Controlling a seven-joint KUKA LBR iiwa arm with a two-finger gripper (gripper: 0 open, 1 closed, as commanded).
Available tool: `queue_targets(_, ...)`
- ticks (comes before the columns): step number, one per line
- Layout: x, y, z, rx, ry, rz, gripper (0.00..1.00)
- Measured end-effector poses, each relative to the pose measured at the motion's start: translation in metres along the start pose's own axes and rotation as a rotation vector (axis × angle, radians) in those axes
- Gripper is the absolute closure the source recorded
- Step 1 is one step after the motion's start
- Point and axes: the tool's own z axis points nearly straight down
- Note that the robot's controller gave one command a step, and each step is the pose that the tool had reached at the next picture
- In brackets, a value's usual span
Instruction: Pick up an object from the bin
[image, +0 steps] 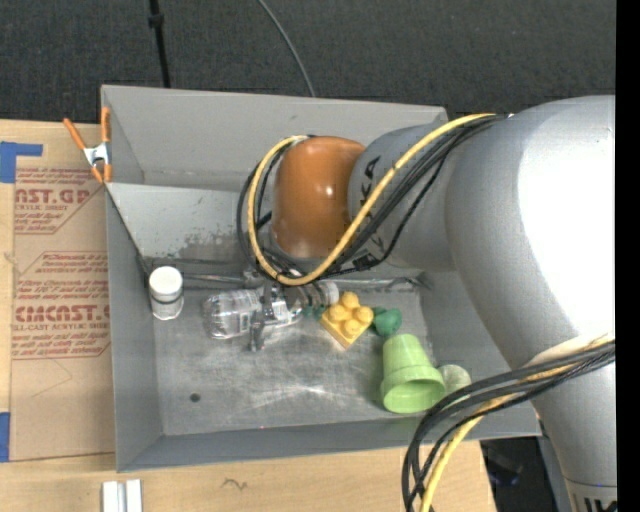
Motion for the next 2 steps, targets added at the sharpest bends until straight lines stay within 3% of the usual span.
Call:
queue_targets(1,0.0,0.0,0.0,0.0,0.0,0.0,1.0)
queue_targets(2,-0.002,0.001,-0.04,0.003,0.005,0.0,1.0)
